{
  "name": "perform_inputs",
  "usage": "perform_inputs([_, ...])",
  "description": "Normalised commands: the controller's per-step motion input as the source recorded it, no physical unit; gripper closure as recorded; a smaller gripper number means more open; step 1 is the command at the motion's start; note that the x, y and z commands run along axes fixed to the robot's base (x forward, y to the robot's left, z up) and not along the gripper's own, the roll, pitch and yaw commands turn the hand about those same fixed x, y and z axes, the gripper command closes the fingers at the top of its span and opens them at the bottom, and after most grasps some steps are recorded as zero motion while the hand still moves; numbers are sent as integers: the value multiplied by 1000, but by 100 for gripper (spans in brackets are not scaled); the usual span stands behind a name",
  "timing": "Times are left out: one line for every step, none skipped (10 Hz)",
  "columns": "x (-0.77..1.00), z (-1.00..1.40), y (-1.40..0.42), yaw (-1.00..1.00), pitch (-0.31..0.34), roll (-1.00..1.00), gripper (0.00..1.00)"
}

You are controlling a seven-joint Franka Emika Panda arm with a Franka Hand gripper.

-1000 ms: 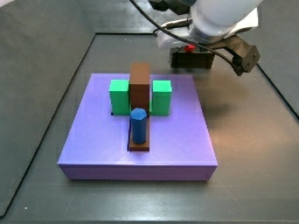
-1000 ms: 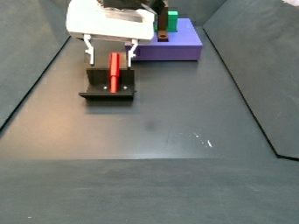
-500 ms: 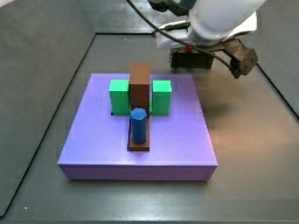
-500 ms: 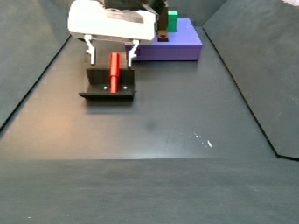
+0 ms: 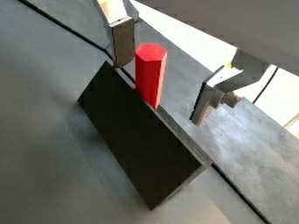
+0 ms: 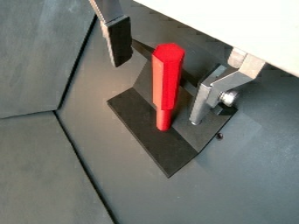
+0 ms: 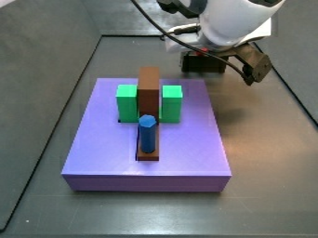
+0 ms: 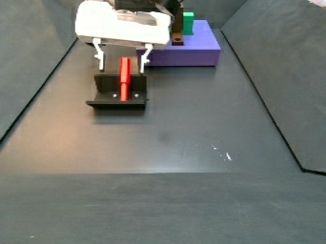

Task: Pick up the red object. Move up. Place the red object on the fixture. Regrasp the red object. Move to above the board. Insert the red object.
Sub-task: Regrasp the red object.

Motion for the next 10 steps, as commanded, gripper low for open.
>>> perform_inputs([0, -177, 0, -60, 40, 60, 0])
perform_inputs([0, -197, 0, -71, 40, 80, 0])
perform_inputs([0, -229, 0, -94, 83, 151, 0])
perform_inputs([6, -246, 0, -94, 120, 186, 0])
perform_inputs([14, -246, 0, -74, 143, 200, 0])
perform_inputs([31, -249, 0, -57, 134, 177, 0])
perform_inputs([31, -246, 0, -43, 91, 106, 0])
perform_inputs([51, -129, 0, -26, 111, 77, 0])
perform_inputs([86, -40, -46, -23, 169, 177, 0])
perform_inputs([60, -77, -60, -14, 151, 151, 0])
